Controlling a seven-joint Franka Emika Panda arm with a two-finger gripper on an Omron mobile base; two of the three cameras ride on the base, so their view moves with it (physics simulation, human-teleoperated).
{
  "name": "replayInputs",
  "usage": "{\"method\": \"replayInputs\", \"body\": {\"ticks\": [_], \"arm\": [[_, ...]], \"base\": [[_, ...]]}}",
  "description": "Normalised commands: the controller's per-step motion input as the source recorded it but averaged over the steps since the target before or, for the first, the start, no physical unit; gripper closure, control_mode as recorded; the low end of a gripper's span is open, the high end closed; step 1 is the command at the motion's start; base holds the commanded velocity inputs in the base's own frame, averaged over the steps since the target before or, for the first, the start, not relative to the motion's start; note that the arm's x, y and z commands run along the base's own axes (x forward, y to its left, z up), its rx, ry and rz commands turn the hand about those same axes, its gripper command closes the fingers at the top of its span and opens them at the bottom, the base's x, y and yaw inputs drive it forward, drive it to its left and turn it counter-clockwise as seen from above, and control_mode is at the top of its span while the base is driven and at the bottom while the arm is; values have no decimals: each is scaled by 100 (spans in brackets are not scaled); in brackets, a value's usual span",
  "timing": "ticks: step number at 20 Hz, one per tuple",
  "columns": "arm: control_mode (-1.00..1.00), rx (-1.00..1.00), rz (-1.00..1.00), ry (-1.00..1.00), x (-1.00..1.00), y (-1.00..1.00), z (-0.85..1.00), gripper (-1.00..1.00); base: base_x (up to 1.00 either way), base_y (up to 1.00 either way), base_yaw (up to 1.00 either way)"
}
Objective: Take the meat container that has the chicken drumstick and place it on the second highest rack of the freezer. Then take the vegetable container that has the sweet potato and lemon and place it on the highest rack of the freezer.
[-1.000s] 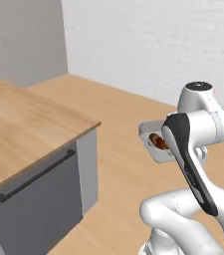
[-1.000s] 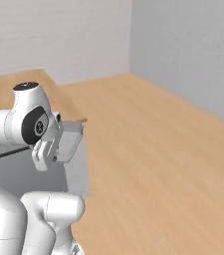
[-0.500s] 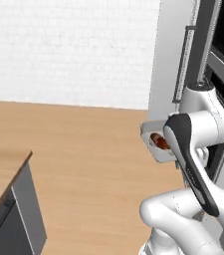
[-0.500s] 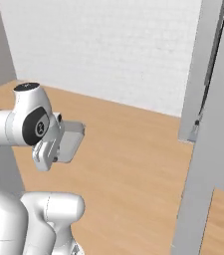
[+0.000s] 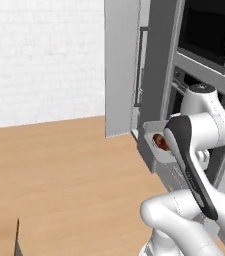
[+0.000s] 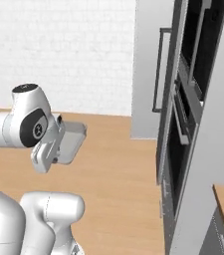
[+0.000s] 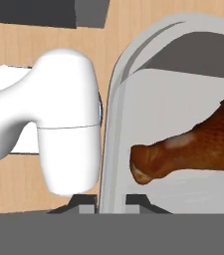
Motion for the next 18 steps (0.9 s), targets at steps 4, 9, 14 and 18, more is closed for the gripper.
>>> {"method": "replayInputs", "body": {"ticks": [4,9,14,18], "arm": [[100,0,0,0,0,0,0,100],[100,0,0,0,0,0,0,100],[100,0,0,0,0,0,0,100],[100,0,0,0,0,0,0,100]], "base": [[100,60,-33],[100,76,-26],[100,74,-27],[100,65,-29]]}}
